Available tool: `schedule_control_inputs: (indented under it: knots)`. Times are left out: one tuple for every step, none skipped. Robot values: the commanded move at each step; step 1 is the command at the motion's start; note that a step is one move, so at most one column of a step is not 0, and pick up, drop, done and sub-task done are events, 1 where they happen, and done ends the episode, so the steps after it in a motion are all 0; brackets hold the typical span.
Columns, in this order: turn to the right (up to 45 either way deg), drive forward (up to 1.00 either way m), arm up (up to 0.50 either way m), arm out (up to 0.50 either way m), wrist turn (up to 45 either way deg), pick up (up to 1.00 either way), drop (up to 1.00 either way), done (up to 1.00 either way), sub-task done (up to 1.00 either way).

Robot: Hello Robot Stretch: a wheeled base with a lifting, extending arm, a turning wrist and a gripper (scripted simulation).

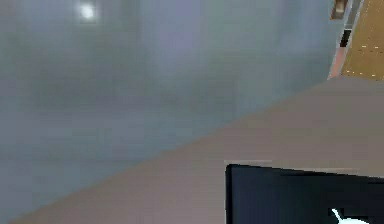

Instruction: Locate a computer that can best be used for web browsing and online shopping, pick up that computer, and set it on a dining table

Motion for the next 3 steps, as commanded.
schedule_control_inputs:
  knots:
    - [45.0, 0.00, 0.00, 0.00, 0.0, 0.00, 0.00, 0.00, 0.00]
    - [3.0, 0.00, 0.00, 0.00, 0.0, 0.00, 0.00, 0.00, 0.00]
    - [0.0, 1.00, 0.00, 0.00, 0.0, 0.00, 0.00, 0.00, 0.00]
